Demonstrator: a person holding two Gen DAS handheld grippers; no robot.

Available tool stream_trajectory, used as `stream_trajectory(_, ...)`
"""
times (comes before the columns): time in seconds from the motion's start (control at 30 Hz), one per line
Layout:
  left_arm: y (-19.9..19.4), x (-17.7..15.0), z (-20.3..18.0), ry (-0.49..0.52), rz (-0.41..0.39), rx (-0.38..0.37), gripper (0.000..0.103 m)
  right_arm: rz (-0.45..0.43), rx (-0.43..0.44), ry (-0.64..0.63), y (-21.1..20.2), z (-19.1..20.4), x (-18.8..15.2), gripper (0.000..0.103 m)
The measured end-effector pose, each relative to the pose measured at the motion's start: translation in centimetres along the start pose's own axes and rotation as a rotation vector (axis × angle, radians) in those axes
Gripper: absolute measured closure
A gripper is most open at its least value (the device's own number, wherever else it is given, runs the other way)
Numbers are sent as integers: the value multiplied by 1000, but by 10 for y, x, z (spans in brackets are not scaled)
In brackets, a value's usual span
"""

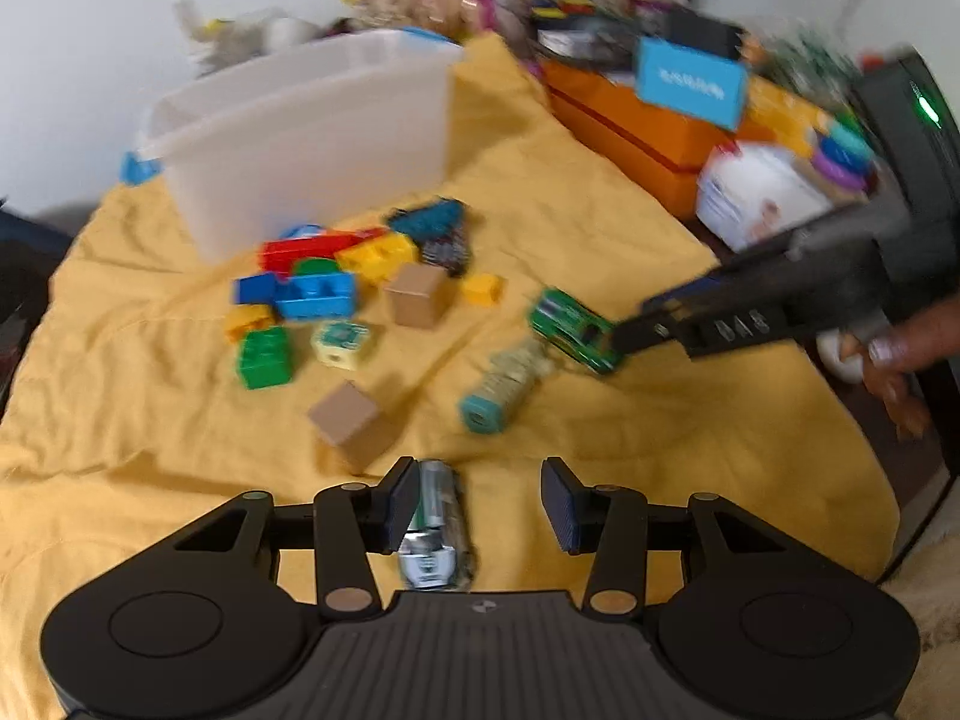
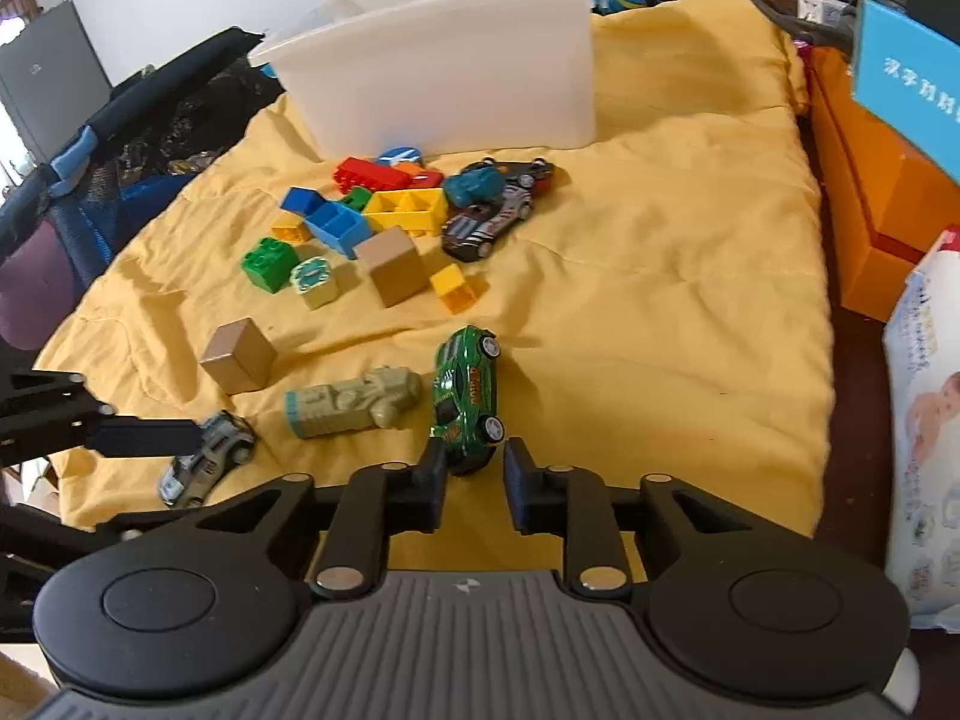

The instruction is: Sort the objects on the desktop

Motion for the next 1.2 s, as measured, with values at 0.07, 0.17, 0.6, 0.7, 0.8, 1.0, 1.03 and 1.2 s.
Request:
stream_trajectory(0.07,1,-1,11,-51,14,10,49,-28,-35,-38,-6,2,2,74)
stream_trajectory(0.17,13,-7,21,-96,62,11,49,-66,-55,-121,-10,12,7,65)
stream_trajectory(0.6,27,-16,39,-182,76,-108,70,-21,-202,-385,33,40,5,69)
stream_trajectory(0.7,14,-5,44,-159,31,-99,70,-12,-188,-365,31,41,7,70)
stream_trajectory(0.8,-2,10,53,-166,-15,-104,70,-22,-157,-318,21,42,13,70)
stream_trajectory(1.0,-25,44,73,-171,-116,-91,70,-105,-121,-240,-8,44,38,70)
stream_trajectory(1.03,-26,50,76,-170,-131,-89,70,-123,-114,-230,-13,44,44,70)
stream_trajectory(1.2,-29,82,90,-151,-194,-68,70,-190,-115,-241,-22,49,69,70)
Point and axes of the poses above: each gripper's, at about its wrist camera, not at the fingertips, and y roughly the way its jaws point, z to its left, x to its top, the point moved 4 cm from there along y, roughly the way its jaws point, and after that the axes turned 3 degrees about z, right-handed, at the moved point
